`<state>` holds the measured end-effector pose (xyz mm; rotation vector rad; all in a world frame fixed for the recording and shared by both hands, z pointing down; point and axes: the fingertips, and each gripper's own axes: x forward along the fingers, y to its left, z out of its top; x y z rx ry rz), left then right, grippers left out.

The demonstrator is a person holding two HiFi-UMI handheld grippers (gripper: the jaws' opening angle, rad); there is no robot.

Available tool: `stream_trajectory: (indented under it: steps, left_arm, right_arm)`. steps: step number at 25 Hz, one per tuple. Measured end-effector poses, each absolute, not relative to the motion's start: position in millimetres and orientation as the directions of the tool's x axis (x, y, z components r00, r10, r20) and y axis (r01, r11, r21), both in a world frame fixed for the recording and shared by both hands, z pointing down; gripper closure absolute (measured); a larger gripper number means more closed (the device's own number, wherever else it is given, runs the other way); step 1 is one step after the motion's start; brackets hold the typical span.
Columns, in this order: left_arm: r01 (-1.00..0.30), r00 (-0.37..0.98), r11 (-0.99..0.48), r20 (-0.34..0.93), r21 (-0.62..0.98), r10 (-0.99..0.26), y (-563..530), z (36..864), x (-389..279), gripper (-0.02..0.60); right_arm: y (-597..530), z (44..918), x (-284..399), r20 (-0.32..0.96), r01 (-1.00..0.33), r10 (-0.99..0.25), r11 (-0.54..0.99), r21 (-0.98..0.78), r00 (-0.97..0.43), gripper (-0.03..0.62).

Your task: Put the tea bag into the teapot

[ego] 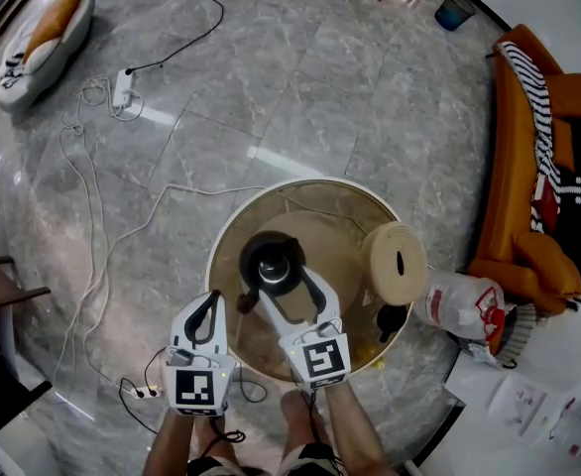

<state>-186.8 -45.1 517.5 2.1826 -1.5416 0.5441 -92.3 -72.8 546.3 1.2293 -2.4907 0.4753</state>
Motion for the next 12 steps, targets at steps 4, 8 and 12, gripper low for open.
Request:
stream_trajectory:
  steps: [4,8,12]
  left_arm:
    - [-0.942,0.319,-0.324,0.521,0.085,-0.792,-45.7,515.9,-187.5,0.565]
    - [-0.938,0.327,-0.338,0.515,0.075,-0.793,-45.7,512.4,-186.6,0.565]
    - [-0.935,0.332,-0.349,0.507,0.066,-0.795,-47.5,503.4,-185.7,0.565]
  right_arm:
    - [-72.4,546.8,-91.5,0.439,-0.806,-0.689,0.568,-0.167,-0.577,0.289]
    - [-72.7,543.0,-92.4,0.437,-0.804,-0.690,0.575,-0.155,-0.577,0.289]
    - [-73.5,531.6,-91.3,0.424,-0.801,-0.692,0.576,-0.162,-0.584,0.290]
